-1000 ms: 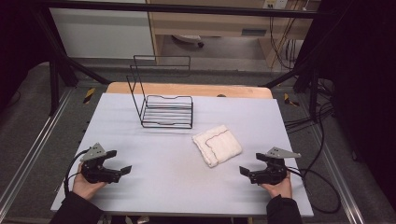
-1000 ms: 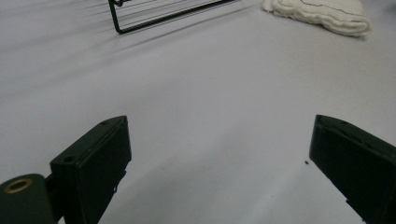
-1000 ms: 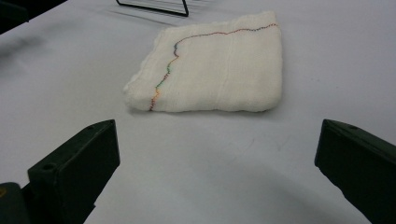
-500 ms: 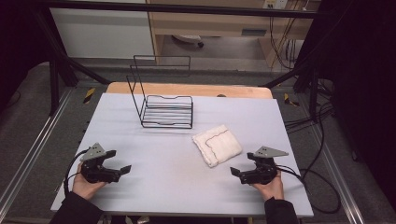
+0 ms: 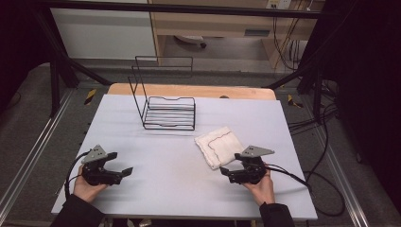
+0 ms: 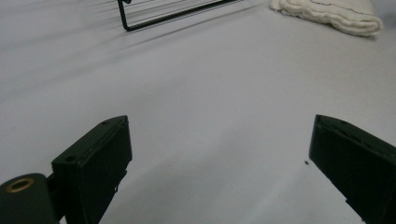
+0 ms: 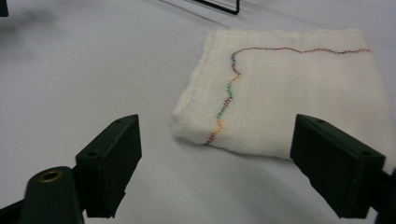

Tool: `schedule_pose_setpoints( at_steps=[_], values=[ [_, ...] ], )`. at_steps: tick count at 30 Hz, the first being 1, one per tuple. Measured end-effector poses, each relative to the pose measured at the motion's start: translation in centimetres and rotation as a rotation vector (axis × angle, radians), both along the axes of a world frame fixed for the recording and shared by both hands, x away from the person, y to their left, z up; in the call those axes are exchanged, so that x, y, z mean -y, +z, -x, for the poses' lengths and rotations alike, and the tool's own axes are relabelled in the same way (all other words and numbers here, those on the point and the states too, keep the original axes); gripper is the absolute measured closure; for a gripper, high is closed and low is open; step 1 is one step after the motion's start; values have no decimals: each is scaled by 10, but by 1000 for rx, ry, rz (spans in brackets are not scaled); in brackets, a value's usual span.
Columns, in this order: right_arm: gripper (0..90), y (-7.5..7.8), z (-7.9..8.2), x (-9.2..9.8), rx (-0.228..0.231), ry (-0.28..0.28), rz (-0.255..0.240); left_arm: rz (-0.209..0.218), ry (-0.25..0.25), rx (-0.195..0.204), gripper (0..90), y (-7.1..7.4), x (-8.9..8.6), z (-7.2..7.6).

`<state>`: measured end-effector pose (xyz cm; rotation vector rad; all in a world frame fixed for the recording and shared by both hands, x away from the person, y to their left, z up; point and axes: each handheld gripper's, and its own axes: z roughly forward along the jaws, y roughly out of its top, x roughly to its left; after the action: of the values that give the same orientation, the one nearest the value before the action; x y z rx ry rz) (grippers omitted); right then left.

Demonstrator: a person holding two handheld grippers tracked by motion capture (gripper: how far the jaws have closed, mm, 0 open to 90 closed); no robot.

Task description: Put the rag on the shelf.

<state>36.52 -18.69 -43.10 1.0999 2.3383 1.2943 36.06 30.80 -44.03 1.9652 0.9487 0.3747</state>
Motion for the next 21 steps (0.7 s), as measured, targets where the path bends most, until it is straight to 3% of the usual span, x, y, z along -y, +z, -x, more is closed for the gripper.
schedule_pose_setpoints(
  at_steps=[9,17,21],
  values=[
    [369,-5,-7,-29,-19,50,58,-5,0,3,61,0,0,0],
    [502,-10,-16,-42,-12,67,81,-5,0,5,63,1,0,0],
    [560,-14,-20,-47,-15,71,115,-4,0,6,64,1,-1,0]
  ],
)
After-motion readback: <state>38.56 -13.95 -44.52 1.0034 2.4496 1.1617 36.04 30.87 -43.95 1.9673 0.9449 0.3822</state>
